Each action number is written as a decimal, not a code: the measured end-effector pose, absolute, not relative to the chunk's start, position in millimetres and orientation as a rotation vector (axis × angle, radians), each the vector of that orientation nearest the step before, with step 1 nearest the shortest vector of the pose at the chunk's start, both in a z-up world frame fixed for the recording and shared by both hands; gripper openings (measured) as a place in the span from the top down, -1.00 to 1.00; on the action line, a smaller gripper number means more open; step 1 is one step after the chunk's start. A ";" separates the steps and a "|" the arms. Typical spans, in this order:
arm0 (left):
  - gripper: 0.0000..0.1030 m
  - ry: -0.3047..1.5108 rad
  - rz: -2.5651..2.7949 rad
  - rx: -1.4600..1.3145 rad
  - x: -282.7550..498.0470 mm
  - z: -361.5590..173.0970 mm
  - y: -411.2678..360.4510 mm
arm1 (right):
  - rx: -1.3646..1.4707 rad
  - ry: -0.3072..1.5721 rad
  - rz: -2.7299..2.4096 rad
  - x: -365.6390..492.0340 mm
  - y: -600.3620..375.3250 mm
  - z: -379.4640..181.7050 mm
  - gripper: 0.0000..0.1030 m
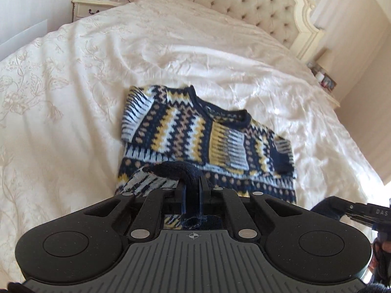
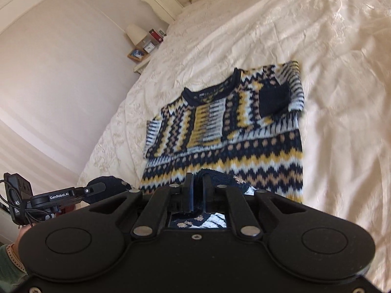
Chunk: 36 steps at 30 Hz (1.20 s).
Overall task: Fold small clothes
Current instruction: 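Grasp the hem with both tools and lift it toward the collar, then carry the hem over the collar with both tools and open them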
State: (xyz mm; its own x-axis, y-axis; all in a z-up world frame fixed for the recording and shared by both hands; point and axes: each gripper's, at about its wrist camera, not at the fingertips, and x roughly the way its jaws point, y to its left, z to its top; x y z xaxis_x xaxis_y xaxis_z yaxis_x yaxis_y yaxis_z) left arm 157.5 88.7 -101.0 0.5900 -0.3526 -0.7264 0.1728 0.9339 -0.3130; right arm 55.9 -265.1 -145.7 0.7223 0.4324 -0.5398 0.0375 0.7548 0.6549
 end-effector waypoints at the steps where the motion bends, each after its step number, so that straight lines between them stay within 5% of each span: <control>1: 0.84 0.874 -0.294 -0.232 166.8 -97.3 87.1 | 0.698 0.729 0.236 67.4 -270.0 -144.8 0.75; 14: 0.84 0.826 -0.305 -0.194 268.1 -92.6 59.3 | 0.706 0.630 0.083 171.2 -301.8 -146.3 0.75; 31: 0.81 1.018 -0.220 -0.213 381.1 -169.0 56.4 | 0.652 0.845 -0.107 286.5 -304.1 -212.4 0.75; 36: 0.80 1.014 -0.191 -0.163 408.2 -178.6 56.3 | 0.641 0.869 -0.142 308.0 -310.4 -227.0 0.55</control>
State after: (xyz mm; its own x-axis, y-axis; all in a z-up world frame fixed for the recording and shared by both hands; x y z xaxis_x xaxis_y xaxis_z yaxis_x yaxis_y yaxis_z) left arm 408.2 56.3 -178.6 0.5140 -0.2336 -0.8254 0.0831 0.9712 -0.2231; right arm 308.0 -310.4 -227.0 0.6494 0.1363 -0.7482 0.3674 0.8051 0.4656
